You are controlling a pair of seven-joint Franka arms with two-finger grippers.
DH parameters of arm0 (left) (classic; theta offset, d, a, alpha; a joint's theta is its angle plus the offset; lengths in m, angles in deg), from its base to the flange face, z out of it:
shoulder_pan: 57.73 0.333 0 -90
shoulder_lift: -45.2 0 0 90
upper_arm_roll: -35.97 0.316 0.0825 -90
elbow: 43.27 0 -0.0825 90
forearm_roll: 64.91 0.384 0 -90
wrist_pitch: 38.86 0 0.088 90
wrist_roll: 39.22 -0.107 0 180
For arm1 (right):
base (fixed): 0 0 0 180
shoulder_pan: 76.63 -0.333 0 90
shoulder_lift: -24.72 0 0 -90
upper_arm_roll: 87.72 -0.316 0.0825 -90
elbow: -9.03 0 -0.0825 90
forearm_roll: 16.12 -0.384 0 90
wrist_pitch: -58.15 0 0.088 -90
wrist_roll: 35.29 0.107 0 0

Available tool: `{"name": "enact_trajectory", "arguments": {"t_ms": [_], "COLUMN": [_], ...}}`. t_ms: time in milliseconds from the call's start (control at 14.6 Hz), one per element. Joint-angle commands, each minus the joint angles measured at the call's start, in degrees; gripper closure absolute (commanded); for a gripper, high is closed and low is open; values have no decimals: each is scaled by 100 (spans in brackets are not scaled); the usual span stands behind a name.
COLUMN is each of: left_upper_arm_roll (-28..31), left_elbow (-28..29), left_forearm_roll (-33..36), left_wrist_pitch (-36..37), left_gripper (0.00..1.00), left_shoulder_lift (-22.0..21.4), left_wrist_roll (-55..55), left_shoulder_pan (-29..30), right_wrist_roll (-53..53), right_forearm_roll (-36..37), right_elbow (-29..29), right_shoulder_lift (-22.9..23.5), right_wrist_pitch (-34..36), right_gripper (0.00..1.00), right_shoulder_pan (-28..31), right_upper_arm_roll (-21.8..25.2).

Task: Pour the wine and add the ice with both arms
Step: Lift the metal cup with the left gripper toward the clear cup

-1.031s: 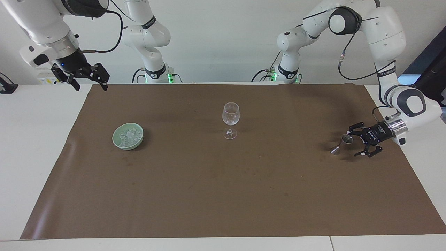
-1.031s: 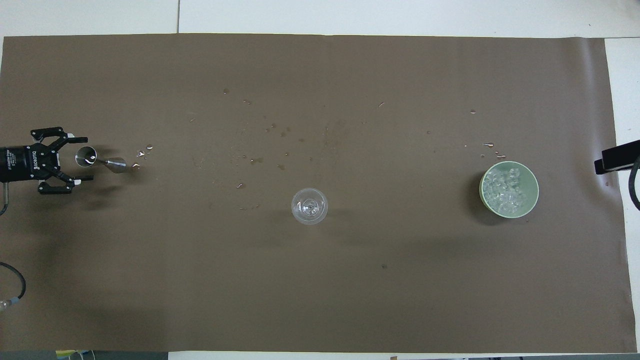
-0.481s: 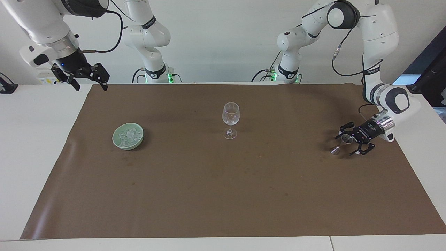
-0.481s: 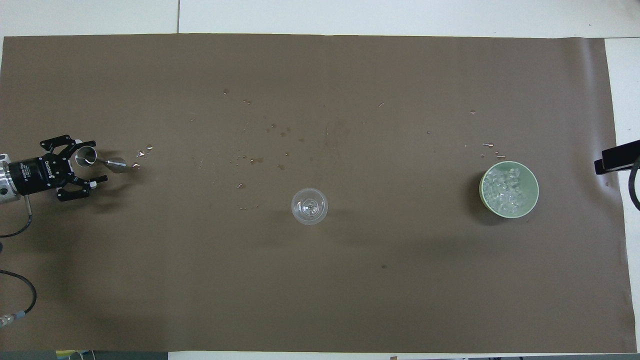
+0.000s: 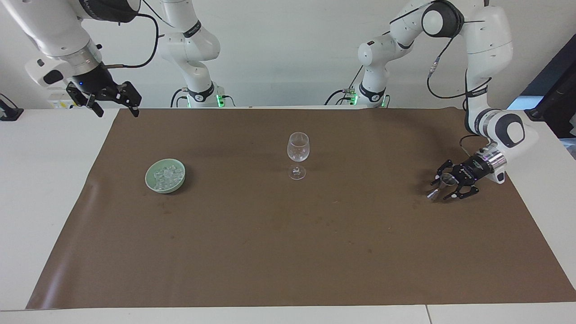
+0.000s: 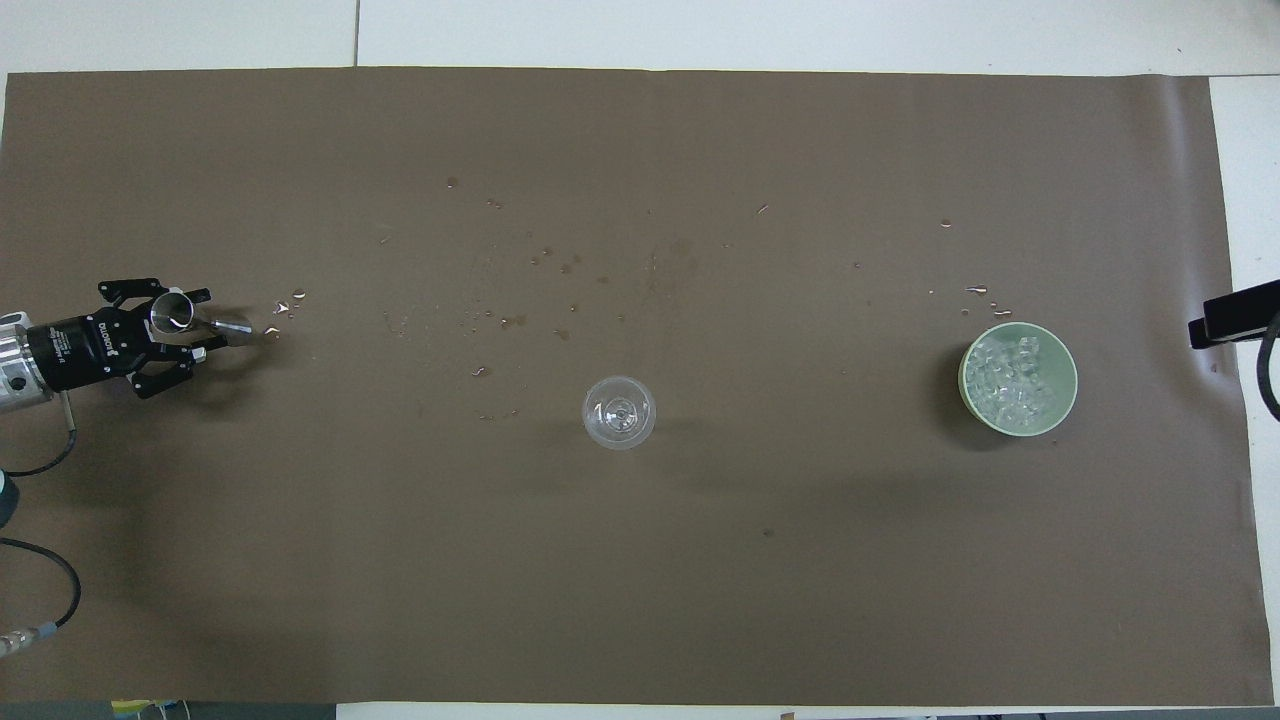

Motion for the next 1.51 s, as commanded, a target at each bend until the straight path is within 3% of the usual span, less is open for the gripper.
{"name": "enact_trajectory", "arguments": {"t_ms": [0, 69, 137, 412, 756, 1031, 1443], "left_upper_arm_roll": [9, 9, 9, 26, 44, 44, 44], "left_elbow": [251, 234, 225, 190, 242, 365, 664], "left_forearm_roll": [-109, -109, -118, -109, -39, 714, 787], "left_wrist_pitch": [-163, -180, -198, -40, 1066, 1120, 762], "left_gripper": [72, 92, 100, 100, 100, 100, 100], "left_shoulder_lift": [-232, -231, -231, -327, -951, -1758, -2700], "left_wrist_roll": [35, 26, 26, 96, 114, 701, 1553], "left_shoulder_pan": [-38, -38, -30, -29, -248, -1091, -2479], "right_wrist_roll": [-127, -127, -127, -127, -127, -127, -144], "right_forearm_roll": [-2, -2, -2, -2, -2, -2, -2], "right_elbow": [-94, -94, -94, -94, -86, -86, -86], "right_shoulder_lift": [-94, -94, -94, -94, -94, -94, -94], "right_wrist_pitch": [20, 20, 20, 20, 20, 20, 29], "right_gripper": [0, 0, 0, 0, 0, 0, 0], "right_shoulder_pan": [67, 67, 67, 67, 67, 67, 67], "right_upper_arm_roll": [-30, -30, -30, -30, -30, -30, -30]}}
